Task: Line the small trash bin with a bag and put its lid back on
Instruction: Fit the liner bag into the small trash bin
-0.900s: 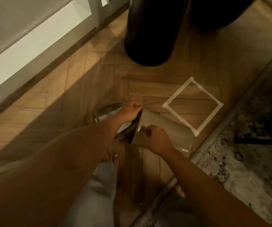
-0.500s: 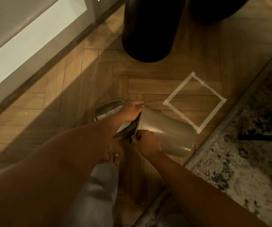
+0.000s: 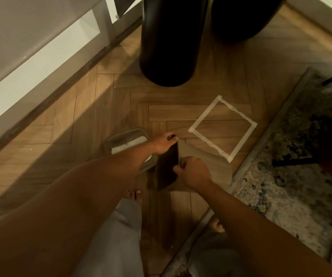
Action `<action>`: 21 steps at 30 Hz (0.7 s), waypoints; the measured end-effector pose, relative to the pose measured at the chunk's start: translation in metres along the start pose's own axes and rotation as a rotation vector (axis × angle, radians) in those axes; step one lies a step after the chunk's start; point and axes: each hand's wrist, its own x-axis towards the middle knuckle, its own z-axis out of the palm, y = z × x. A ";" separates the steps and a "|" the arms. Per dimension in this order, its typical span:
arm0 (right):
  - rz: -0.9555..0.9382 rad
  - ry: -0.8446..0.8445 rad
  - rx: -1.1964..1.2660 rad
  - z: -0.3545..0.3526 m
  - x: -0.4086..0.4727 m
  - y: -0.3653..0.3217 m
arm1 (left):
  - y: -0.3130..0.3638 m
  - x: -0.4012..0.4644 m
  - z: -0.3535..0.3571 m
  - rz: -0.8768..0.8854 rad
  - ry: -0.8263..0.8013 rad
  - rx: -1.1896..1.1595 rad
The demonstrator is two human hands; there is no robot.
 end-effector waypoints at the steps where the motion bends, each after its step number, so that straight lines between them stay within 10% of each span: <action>1: 0.005 0.016 0.007 -0.007 -0.005 0.003 | 0.005 -0.005 0.001 0.008 -0.004 0.000; 21: 0.071 0.173 0.427 -0.082 -0.101 0.048 | 0.030 -0.129 -0.007 -0.193 -0.017 -0.034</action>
